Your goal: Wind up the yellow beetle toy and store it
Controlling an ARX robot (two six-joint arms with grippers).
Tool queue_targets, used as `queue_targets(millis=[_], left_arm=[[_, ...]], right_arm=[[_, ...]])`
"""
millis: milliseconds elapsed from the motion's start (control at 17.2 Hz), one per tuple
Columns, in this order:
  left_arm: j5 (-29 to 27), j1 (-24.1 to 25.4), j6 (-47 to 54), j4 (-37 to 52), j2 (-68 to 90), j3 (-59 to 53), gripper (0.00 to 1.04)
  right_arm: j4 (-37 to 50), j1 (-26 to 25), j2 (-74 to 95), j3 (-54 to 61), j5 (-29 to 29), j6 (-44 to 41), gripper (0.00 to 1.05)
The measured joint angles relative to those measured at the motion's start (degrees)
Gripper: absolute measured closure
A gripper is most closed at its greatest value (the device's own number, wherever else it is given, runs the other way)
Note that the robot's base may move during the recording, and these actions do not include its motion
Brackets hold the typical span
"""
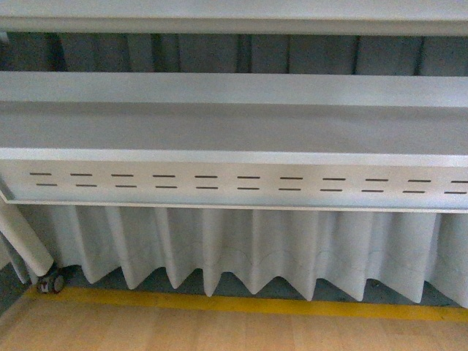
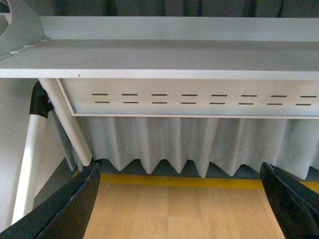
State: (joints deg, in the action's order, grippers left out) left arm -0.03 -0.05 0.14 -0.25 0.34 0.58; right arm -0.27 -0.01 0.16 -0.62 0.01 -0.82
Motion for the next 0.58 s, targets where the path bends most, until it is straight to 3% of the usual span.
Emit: queue_targets(millis=[582], left_arm=[[0.0,0.0,0.0,0.0,0.0,0.0,0.07]], right_arm=[[0.0,0.0,0.0,0.0,0.0,0.0,0.07]])
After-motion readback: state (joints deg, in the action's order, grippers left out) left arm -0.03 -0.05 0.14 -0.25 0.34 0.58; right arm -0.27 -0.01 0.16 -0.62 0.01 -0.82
